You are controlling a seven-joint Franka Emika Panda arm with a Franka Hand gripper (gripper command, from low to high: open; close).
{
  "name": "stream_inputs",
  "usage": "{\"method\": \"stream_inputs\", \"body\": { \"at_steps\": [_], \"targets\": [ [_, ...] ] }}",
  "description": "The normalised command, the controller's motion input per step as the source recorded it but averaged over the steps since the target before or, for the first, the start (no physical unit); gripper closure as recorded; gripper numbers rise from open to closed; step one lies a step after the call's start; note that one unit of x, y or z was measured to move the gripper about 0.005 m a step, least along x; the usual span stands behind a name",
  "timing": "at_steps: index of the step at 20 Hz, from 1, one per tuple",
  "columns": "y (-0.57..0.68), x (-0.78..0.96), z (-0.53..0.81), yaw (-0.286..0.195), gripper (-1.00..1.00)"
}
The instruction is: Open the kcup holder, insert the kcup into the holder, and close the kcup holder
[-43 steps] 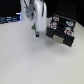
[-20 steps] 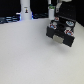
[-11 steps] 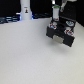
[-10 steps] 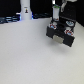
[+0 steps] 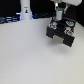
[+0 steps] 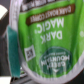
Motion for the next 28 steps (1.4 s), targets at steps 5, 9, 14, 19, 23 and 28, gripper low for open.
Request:
{"method": "stream_inputs", "body": {
  "at_steps": [5, 9, 14, 19, 23, 28],
  "targets": [
    [0.17, 0.2, 0.01, 0.022, 1.0],
    [0.0, 0.47, 0.2, -0.02, 1.0],
    [-0.05, 0.57, 0.22, -0.027, 1.0],
    [0.03, 0.68, 0.2, -0.017, 1.0],
    [0.16, 0.41, 0.11, 0.0, 1.0],
    [0.28, 0.14, -0.06, 0.081, 1.0]
  ]
}}
